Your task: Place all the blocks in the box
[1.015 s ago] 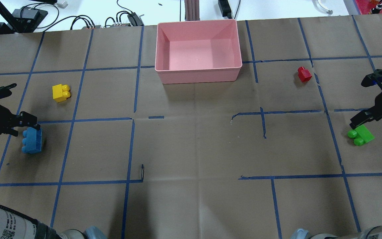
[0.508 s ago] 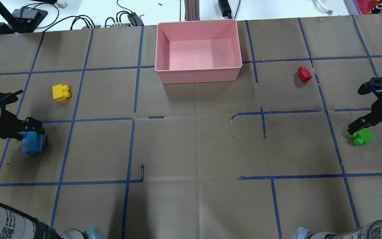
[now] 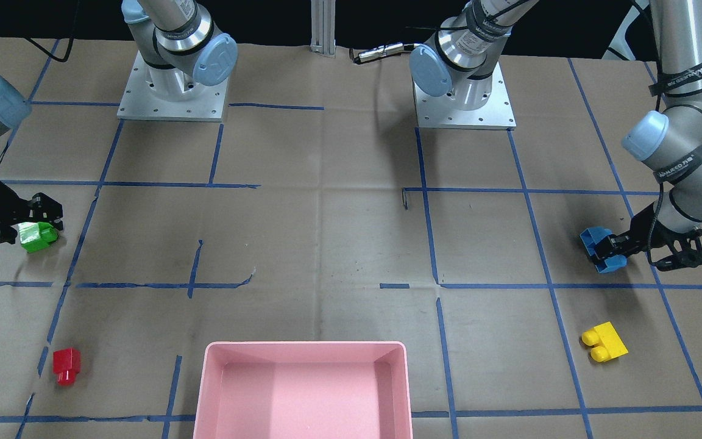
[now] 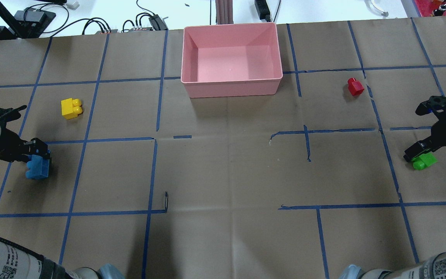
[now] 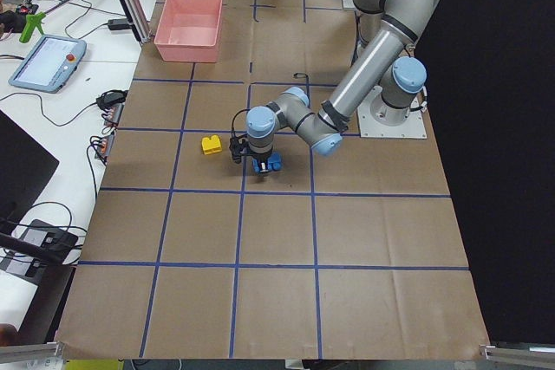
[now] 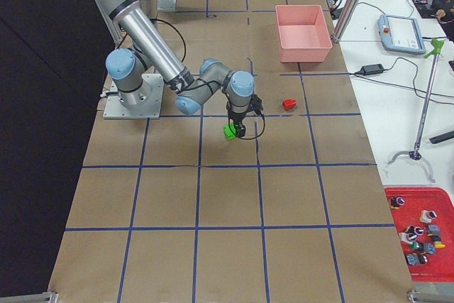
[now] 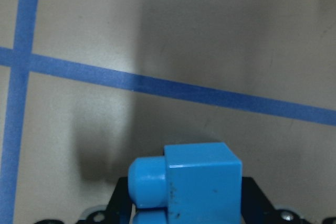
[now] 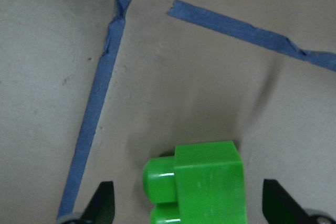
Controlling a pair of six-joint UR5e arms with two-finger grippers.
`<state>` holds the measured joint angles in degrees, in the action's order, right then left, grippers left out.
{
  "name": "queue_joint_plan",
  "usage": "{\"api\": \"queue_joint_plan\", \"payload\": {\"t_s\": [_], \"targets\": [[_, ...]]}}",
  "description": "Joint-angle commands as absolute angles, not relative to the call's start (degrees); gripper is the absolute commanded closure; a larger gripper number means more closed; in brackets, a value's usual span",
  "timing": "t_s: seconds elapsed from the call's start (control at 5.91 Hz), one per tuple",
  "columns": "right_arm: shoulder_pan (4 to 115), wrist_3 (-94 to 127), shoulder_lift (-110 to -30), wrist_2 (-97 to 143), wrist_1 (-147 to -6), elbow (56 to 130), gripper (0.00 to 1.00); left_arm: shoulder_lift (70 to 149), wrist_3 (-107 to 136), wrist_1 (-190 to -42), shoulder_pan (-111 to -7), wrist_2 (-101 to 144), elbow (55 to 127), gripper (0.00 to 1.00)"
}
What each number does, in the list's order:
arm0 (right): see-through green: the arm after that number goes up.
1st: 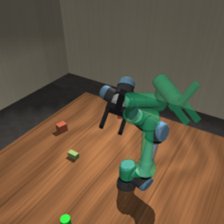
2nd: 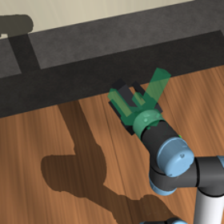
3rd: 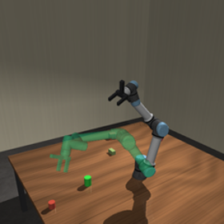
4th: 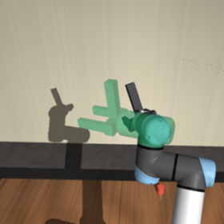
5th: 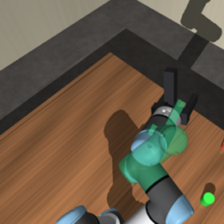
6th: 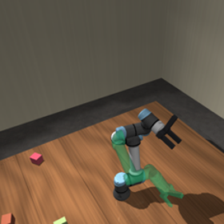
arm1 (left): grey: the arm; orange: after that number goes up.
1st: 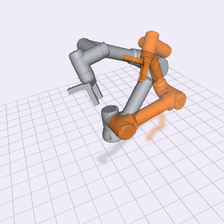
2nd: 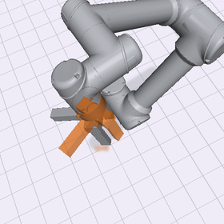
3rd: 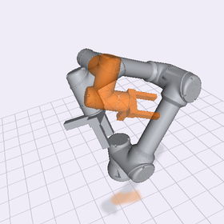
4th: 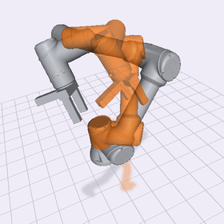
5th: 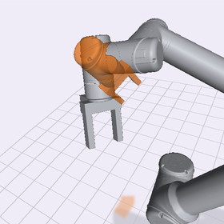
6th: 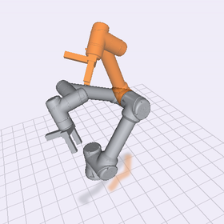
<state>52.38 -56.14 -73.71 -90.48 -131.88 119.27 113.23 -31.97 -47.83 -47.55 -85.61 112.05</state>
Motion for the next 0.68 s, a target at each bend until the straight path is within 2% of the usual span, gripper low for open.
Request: {"api": "queue_joint_plan", "payload": {"t_s": [0.0, 0.34, 0.51], "targets": [[52.29, -56.95, -73.65, -90.79, -132.80, 120.32, 0.01, 112.86, -31.91, -47.90, -47.72, -85.69, 111.89, 0.66], [51.60, -58.01, -73.65, -91.14, -132.80, 120.67, 0.01, 108.75, -31.73, -48.86, -52.08, -85.60, 108.83, 0.79], [51.59, -58.36, -73.74, -91.23, -132.89, 120.67, 0.07, 105.68, -31.29, -54.00, -56.64, -85.52, 104.37, 0.81]]}}
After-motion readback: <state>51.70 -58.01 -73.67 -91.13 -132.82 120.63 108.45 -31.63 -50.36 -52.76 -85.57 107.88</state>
